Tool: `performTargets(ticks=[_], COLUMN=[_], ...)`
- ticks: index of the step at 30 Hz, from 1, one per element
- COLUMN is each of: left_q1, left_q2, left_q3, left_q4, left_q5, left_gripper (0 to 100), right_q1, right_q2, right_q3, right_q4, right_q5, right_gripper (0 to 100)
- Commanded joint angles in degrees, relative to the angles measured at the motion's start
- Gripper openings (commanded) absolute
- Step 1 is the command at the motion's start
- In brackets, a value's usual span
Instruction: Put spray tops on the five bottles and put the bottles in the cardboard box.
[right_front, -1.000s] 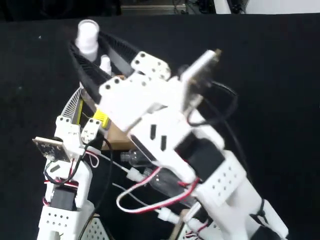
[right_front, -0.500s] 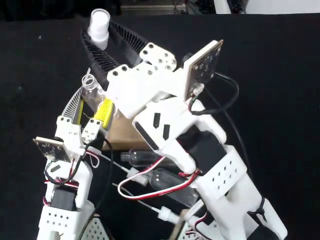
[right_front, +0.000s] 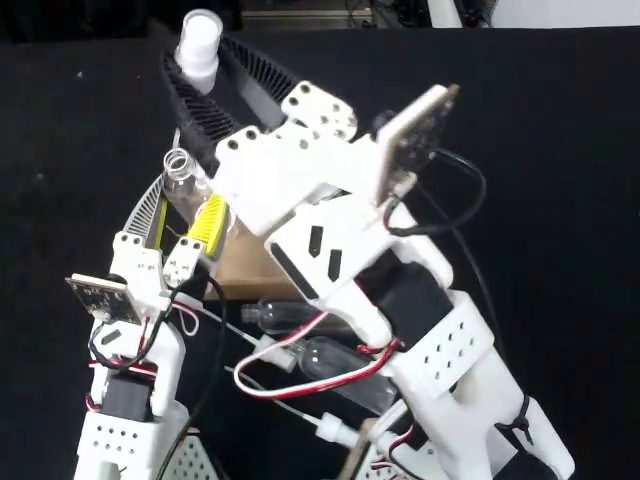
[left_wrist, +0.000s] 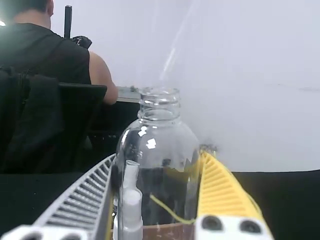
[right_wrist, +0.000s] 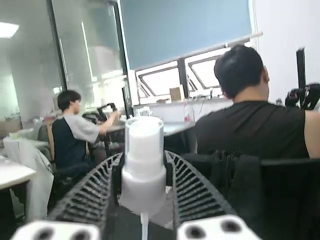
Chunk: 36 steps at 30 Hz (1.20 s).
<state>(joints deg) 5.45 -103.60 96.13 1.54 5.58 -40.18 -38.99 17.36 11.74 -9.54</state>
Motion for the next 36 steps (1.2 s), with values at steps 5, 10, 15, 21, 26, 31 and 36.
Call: performTargets(ticks=[5, 10, 15, 21, 26, 31, 36], left_q1=[0.5, 0.5, 0.5, 0.5, 0.5, 0.5, 0.5], left_q2=[-0.4, -0.4, -0.4, -0.4, -0.4, -0.4, -0.4], left_q3=[1.3, 1.3, 1.3, 1.3, 1.3, 1.3, 1.3], left_q4=[-0.6, -0.6, -0.6, -0.5, -0.5, -0.5, -0.5], left_q5=[0.4, 0.4, 0.4, 0.4, 0.4, 0.4, 0.4], left_gripper=[3, 3, 3, 3, 3, 3, 3], right_q1=[5.0, 4.9, 3.3, 3.7, 3.3, 3.3, 3.3], right_q2=[-0.7, -0.7, 0.0, 5.1, 7.6, 5.9, 7.1], right_q3=[1.5, 1.4, -4.4, -10.5, -11.2, -11.0, -10.6], right_q4=[-8.8, -6.8, 3.7, 9.7, 9.5, 9.8, 9.4], right_q5=[-7.7, -8.1, -8.0, -8.0, -8.3, -8.4, -8.4], right_gripper=[1.0, 1.0, 1.0, 1.0, 1.0, 1.0, 1.0])
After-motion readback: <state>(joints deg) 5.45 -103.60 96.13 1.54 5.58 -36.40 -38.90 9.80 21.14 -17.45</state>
